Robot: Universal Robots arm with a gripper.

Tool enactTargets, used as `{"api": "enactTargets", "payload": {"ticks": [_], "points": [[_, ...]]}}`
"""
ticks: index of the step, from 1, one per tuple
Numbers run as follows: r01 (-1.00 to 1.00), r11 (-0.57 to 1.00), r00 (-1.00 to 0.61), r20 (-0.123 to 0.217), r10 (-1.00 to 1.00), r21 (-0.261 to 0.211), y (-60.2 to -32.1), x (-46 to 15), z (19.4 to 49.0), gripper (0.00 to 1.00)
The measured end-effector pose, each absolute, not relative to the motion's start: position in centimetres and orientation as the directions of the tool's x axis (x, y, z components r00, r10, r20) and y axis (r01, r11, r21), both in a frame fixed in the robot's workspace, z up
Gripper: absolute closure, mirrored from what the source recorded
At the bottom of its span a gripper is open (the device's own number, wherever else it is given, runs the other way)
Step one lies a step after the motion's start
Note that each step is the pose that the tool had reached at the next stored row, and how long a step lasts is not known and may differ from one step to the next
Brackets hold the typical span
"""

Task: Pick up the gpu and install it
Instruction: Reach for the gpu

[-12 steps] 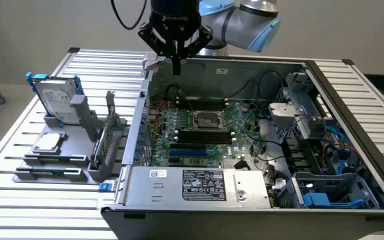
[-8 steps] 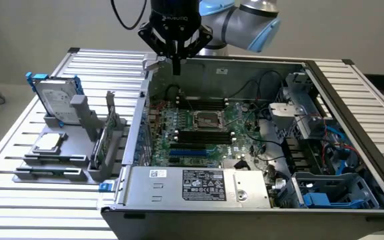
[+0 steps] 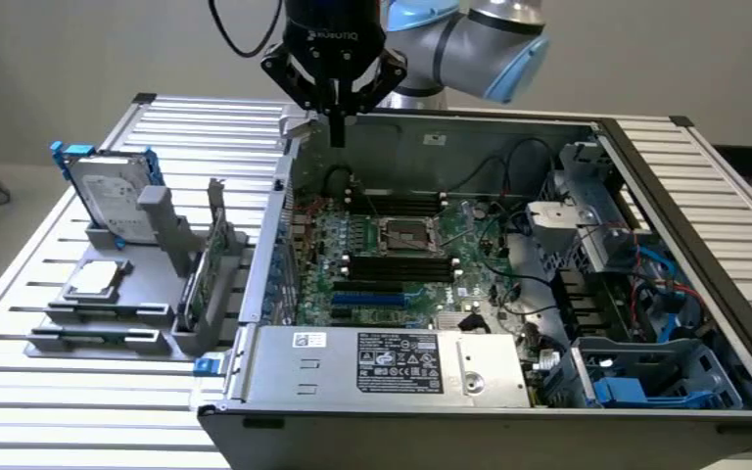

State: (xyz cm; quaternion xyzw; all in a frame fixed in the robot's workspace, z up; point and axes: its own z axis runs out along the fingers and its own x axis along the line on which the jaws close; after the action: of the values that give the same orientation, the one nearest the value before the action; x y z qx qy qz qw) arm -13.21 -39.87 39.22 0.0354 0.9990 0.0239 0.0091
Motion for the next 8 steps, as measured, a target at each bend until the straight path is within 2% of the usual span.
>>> {"api": "enactTargets", "payload": {"ticks": [8], "points": [[0.071, 0.996, -0.997, -0.013, 0.071, 0.048, -39.8, -16.8, 38.7, 0.89]]}}
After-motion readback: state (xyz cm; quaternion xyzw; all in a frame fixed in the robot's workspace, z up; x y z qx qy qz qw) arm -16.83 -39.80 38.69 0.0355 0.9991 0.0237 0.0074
